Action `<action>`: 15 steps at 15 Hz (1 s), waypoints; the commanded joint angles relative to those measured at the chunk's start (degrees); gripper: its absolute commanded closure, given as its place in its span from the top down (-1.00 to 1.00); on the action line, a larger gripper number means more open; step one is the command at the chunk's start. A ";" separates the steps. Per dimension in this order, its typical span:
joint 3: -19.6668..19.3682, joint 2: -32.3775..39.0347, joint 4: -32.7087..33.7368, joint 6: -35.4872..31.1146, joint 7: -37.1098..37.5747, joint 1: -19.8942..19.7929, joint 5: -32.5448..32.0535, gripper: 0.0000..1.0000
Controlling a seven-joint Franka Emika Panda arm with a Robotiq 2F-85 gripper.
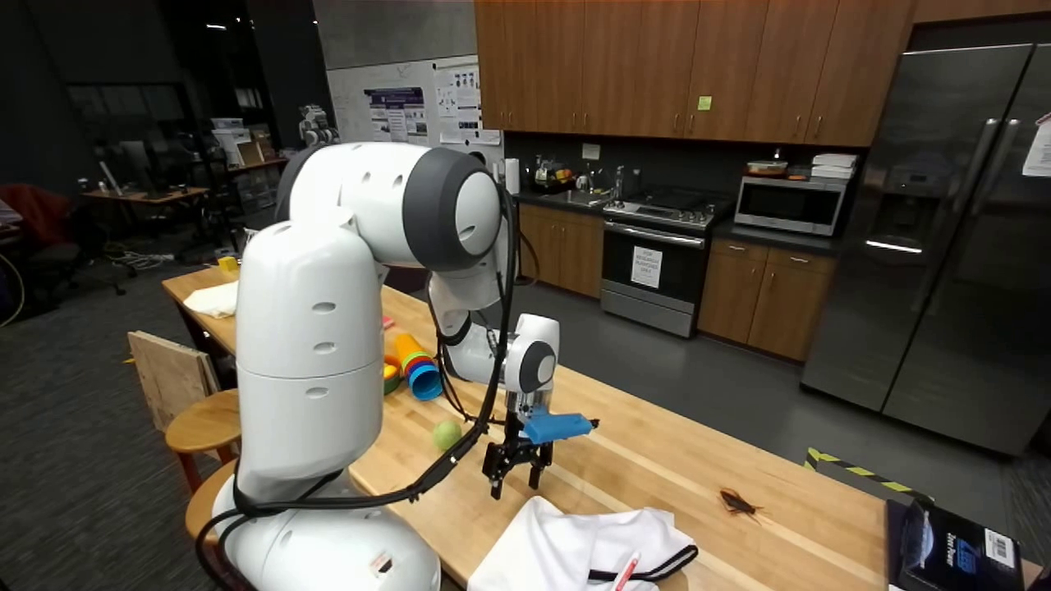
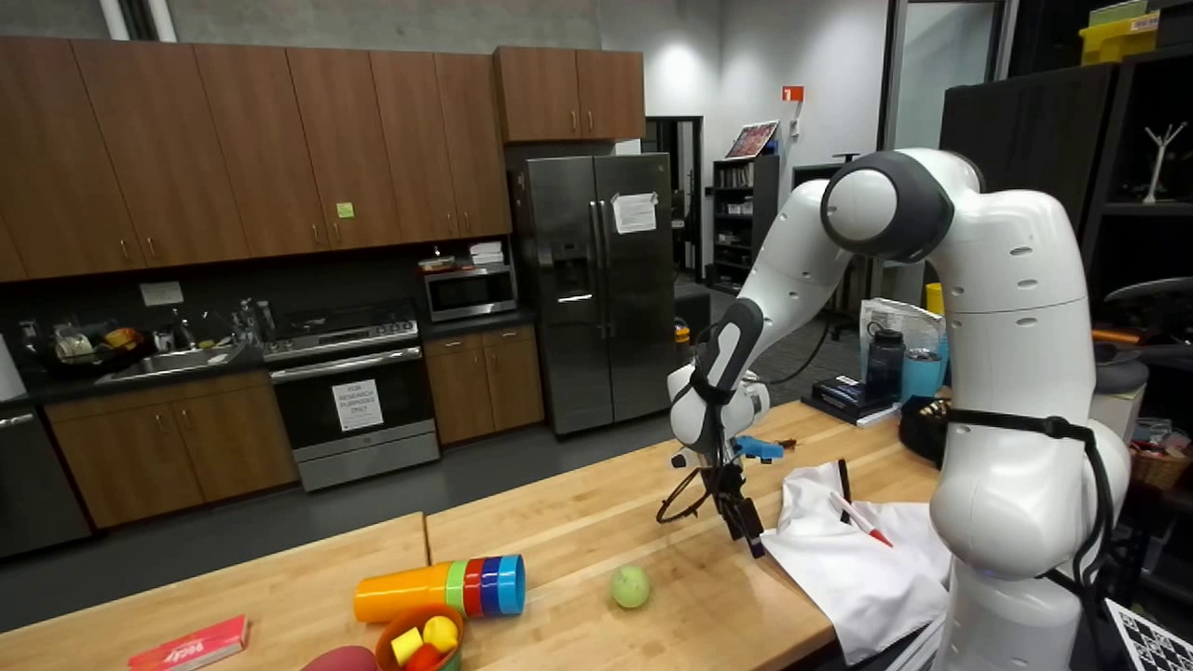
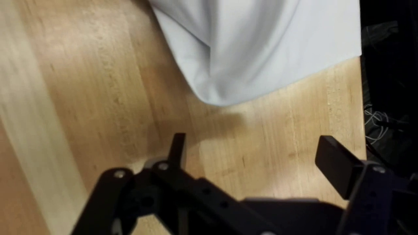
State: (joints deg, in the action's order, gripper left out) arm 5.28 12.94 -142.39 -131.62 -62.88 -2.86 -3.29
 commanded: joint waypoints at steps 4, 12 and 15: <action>0.13 0.23 0.09 0.42 -2.42 0.41 -0.15 1.00; -1.20 -0.04 -1.34 -9.94 -4.31 2.42 -19.67 1.00; -0.33 0.03 -1.74 -11.09 -8.71 1.57 -17.38 1.00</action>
State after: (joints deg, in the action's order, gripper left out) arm 4.90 13.38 -143.27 -141.04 -67.38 -0.66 -21.64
